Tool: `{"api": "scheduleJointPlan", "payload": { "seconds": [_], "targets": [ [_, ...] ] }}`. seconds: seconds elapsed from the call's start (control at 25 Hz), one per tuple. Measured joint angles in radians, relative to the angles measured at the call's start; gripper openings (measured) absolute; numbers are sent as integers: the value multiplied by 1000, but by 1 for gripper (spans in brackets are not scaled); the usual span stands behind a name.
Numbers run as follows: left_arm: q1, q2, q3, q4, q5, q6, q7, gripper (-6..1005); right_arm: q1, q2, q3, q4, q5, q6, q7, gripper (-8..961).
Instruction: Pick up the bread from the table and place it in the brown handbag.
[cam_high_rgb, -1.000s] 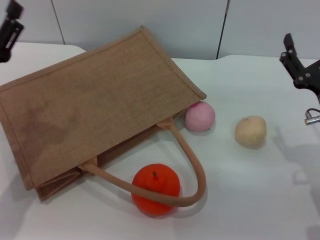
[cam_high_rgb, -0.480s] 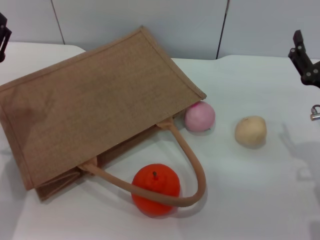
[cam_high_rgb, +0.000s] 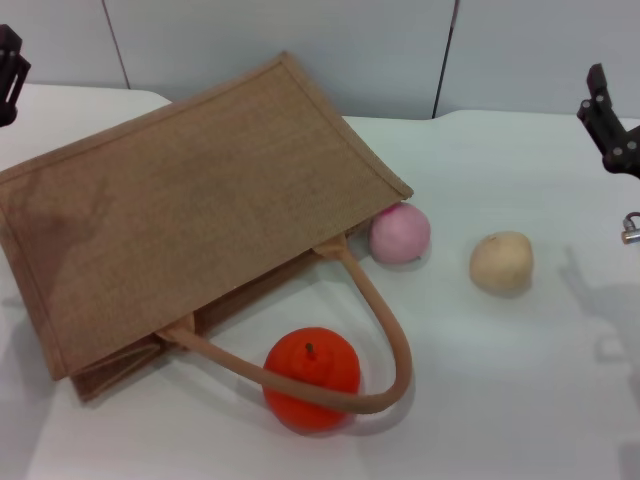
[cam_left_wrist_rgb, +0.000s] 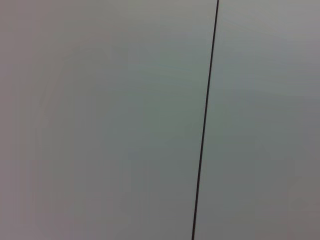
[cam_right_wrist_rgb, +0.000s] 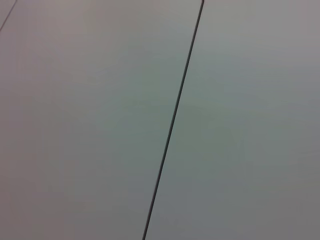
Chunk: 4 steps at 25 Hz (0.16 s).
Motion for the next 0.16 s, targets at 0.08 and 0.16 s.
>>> {"api": "scheduleJointPlan", "payload": {
  "seconds": [0.08, 0.16],
  "targets": [
    [0, 0, 0, 0, 1, 0, 0, 834, 0, 0, 0, 0, 0, 0, 0, 902],
    [-2, 1, 1, 0, 1, -1, 0, 834, 0, 0, -1, 0, 0, 0, 0, 902]
  ]
}}
